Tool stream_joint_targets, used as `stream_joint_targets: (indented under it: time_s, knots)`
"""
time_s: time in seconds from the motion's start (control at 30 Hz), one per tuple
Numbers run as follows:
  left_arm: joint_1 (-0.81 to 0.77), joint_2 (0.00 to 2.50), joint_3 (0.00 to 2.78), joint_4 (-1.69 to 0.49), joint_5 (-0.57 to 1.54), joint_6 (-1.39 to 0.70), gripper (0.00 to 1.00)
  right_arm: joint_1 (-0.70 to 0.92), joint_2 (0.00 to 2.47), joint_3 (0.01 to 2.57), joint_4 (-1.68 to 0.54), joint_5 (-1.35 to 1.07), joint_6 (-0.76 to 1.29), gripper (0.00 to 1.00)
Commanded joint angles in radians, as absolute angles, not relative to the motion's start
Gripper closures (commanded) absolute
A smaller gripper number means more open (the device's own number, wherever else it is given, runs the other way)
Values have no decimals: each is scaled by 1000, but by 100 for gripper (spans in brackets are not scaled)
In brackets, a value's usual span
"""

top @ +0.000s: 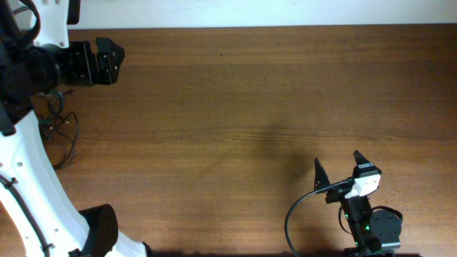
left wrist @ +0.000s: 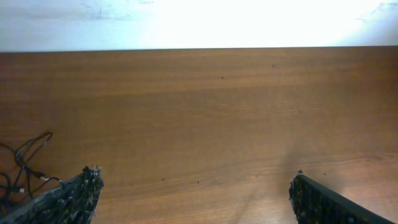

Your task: Untangle cables

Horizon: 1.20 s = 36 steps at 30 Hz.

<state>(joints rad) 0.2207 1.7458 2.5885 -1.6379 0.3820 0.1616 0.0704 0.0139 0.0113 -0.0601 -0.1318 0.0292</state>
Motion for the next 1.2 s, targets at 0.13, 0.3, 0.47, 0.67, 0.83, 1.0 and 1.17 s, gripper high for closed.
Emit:
stream_joint_targets:
  time_s: [0.13,0.3,0.47,0.67,0.83,1.0,1.17]
  knots:
    - [216,1752,2589,-1637,385,174,1,64,3,6,-65,-146,33,1]
    - [216,1735,2585,-1674,385,174,1,64,3,6,-64,-146,33,1]
    - [216,1525,2228,-1447,345,175,0,64,3,6,-65,-146,33,1]
    - [216,1126,1479,-886,344,175,1,64,3,6,-64,-146,33,1]
    - [167,823,917,-385,344,219,1,64,3,6,-64,-146,33,1]
    - [96,565,486,-70,238,305,1,64,3,6,-64,-146,33,1]
    - [86,338,218,8,155,304,1,64,3,6,-64,-146,33,1]
